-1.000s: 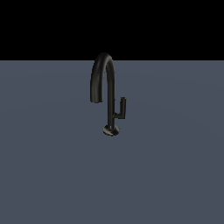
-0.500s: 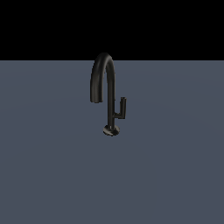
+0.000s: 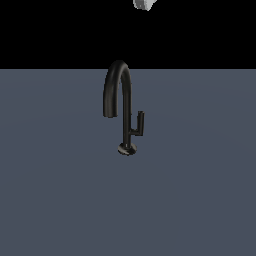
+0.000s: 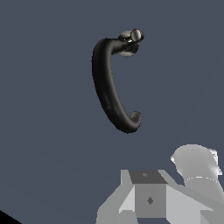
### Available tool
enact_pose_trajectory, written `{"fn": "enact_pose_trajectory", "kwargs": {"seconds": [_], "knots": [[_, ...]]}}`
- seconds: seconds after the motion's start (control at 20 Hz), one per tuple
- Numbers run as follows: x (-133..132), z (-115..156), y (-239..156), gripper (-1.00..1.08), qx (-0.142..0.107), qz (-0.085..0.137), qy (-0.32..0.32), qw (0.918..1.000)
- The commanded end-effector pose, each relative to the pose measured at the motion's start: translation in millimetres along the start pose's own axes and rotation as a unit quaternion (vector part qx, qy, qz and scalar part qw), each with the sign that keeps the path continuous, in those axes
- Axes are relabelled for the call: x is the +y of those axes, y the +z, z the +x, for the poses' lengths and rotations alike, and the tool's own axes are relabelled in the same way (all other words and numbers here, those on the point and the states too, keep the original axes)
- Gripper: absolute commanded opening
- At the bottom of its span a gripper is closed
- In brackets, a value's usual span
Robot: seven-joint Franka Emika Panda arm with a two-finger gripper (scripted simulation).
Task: Turn on the faucet by rotating a designated handle.
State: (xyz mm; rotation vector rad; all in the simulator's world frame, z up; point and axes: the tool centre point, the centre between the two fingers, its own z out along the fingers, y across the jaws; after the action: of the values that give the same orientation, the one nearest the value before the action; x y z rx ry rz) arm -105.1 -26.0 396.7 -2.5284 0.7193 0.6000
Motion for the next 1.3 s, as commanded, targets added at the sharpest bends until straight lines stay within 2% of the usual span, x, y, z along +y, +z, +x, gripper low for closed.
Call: {"fn": "enact_pose_trajectory", "kwargs": {"seconds": [0.0,0.2,0.35,0.65,0.95,1.25], "knots": [[-2,17,3,-1.00,-0.021,0.025,0.024,0.9992],[-5,45,9,-1.00,-0.055,0.065,0.062,0.9944],[-5,66,15,-1.00,-0.081,0.097,0.092,0.9877],[-4,109,31,-1.00,-0.135,0.161,0.153,0.9656],[0,150,53,-1.00,-0.189,0.225,0.213,0.9319],[6,187,80,-1.00,-0.242,0.287,0.272,0.8863]]}}
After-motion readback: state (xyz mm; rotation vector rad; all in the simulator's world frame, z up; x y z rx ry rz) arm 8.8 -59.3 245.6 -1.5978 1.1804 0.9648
